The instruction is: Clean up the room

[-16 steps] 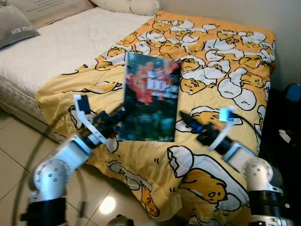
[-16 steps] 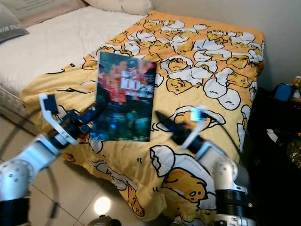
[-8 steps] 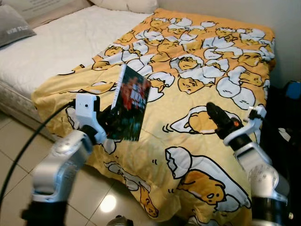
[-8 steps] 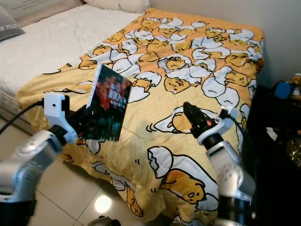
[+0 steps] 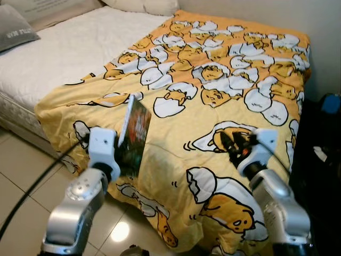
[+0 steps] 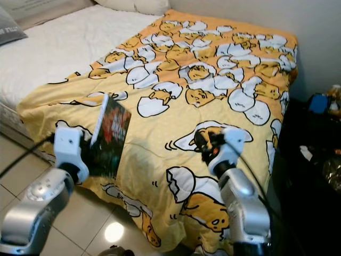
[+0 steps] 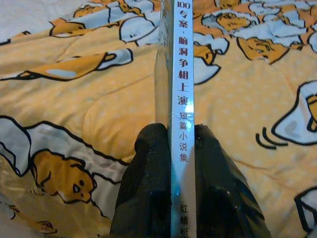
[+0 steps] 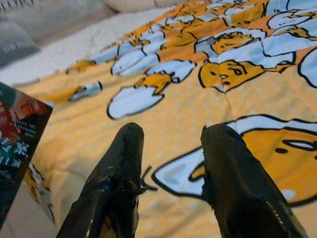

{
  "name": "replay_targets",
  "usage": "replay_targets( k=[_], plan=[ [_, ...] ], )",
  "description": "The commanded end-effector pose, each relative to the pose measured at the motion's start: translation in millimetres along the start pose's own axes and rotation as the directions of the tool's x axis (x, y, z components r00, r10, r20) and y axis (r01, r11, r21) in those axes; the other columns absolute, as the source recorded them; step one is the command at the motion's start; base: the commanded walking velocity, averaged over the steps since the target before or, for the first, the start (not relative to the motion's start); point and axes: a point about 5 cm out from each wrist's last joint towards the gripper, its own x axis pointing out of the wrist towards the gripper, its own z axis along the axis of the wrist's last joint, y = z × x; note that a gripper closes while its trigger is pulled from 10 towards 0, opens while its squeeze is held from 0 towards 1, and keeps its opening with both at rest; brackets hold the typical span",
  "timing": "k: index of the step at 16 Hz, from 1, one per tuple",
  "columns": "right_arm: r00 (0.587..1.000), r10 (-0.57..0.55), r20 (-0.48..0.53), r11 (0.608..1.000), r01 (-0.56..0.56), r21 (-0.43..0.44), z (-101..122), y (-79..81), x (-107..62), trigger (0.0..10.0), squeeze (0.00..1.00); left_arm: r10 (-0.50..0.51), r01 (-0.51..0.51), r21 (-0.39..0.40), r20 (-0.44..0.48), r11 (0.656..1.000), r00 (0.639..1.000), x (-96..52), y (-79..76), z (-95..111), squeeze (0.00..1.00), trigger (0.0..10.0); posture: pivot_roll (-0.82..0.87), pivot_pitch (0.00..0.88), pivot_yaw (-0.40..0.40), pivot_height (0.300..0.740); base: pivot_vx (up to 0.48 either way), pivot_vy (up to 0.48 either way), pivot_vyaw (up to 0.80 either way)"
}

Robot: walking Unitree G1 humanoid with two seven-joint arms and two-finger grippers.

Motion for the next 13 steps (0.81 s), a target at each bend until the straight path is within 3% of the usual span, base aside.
replay_targets(
  k=[1,3,7,13],
  plan=[
    [0.999,-0.028,0.016,0.999,0.029,-0.034,1.3,1.7,-2.9,10.0,0.0,0.035,-0.038,0.04,0.054,0.998,0.998,-2.3,-0.5,10.2,0.0,10.0,-0.08,0.003,0.018,0.74,0.0,0.0,0.0],
    [0.999,-0.042,0.008,0.998,0.042,-0.046,-2.3,2.8,-3.8,10.0,0.0,0.031,-0.031,-0.003,0.127,1.0,0.991,-3.6,-0.5,14.9,0.0,10.0,-0.09,0.0,0.014,0.74,0.0,0.0,0.0],
    [0.997,-0.078,0.009,0.995,0.078,-0.055,-3.9,1.5,-4.9,10.0,0.0,0.068,-0.069,0.007,0.127,0.998,0.99,-10.3,4.2,13.0,0.0,10.0,-0.08,0.0,-0.004,0.74,0.0,0.0,0.0],
    [0.995,-0.095,0.021,0.995,0.095,-0.035,-6.2,5.8,-3.6,10.0,0.0,0.058,-0.07,0.078,0.141,0.995,0.988,-0.9,7.8,17.9,0.0,10.0,-0.08,0.0,0.019,0.74,0.0,0.387,-0.15]
  ],
)
